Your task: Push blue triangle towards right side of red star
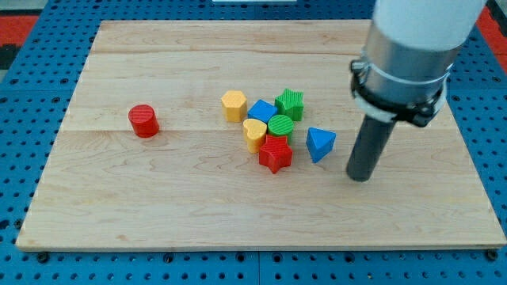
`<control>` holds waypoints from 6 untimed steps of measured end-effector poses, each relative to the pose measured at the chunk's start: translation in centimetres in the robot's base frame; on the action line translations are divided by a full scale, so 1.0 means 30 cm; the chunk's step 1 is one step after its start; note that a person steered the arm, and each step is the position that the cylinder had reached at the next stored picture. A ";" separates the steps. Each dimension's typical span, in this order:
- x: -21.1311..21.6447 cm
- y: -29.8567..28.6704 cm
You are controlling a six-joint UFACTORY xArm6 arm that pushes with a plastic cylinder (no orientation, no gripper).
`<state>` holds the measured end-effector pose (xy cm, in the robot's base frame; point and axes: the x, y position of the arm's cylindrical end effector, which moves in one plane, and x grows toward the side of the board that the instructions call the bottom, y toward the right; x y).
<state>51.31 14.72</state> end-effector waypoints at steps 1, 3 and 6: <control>-0.091 0.022; -0.146 0.012; -0.203 -0.074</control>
<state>45.23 12.50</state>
